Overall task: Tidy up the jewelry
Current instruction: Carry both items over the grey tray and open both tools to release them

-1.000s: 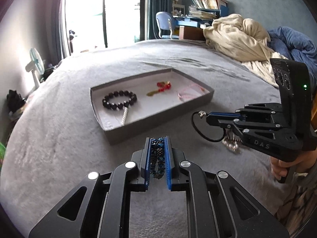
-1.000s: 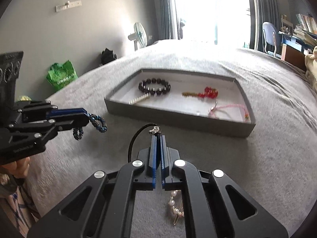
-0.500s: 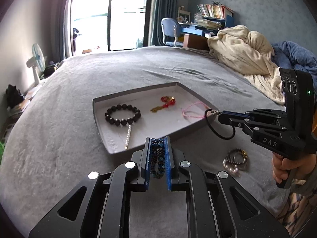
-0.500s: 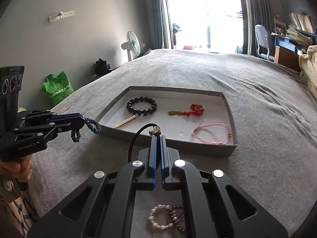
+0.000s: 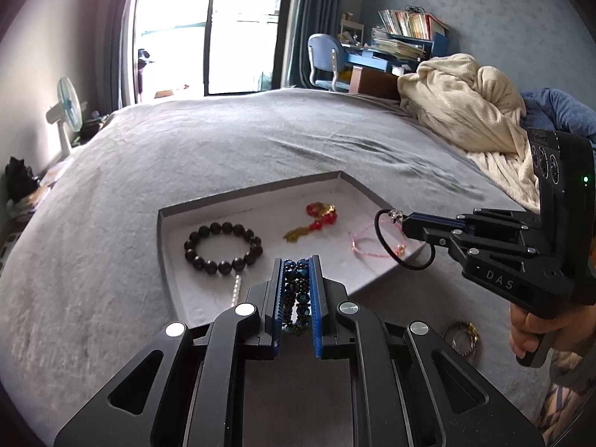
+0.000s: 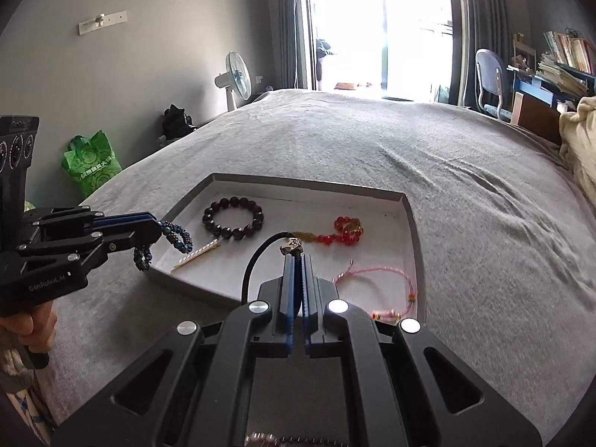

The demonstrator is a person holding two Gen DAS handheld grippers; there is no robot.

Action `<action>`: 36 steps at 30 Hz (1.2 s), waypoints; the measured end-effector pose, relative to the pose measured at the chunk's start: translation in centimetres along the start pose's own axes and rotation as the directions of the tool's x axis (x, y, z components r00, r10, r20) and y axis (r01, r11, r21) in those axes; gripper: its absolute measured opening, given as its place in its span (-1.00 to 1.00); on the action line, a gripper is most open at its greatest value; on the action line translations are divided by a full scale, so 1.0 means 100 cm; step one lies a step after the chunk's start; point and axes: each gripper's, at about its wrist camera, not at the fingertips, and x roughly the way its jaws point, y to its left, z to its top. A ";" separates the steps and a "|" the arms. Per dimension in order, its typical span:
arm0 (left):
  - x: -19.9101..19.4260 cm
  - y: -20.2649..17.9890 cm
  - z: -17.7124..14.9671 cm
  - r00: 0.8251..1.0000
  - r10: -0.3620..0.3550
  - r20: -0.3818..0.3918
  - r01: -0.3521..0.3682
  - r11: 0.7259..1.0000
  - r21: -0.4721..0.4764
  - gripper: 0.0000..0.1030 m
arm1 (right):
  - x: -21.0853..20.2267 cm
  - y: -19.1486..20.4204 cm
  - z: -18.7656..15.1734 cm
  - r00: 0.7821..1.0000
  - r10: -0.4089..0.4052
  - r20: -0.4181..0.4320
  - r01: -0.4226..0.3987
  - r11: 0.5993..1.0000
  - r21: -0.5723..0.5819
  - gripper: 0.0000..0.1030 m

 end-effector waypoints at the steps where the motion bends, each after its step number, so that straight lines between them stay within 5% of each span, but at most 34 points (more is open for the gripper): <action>1: 0.004 0.000 0.002 1.000 0.004 -0.002 -0.004 1.000 0.000 -0.74 | 0.003 -0.001 0.001 1.000 -0.001 -0.003 0.001 1.000 0.002 -0.94; 25: 0.076 0.012 -0.011 0.993 0.044 -0.108 -0.045 0.999 -0.006 -0.74 | 0.089 -0.012 -0.004 0.986 -0.022 -0.166 0.028 0.999 0.035 -0.94; 36: 0.084 0.009 -0.013 0.989 0.045 -0.142 -0.044 0.999 0.008 -0.73 | 0.092 -0.012 -0.015 0.978 -0.025 -0.209 0.033 0.999 0.031 -0.93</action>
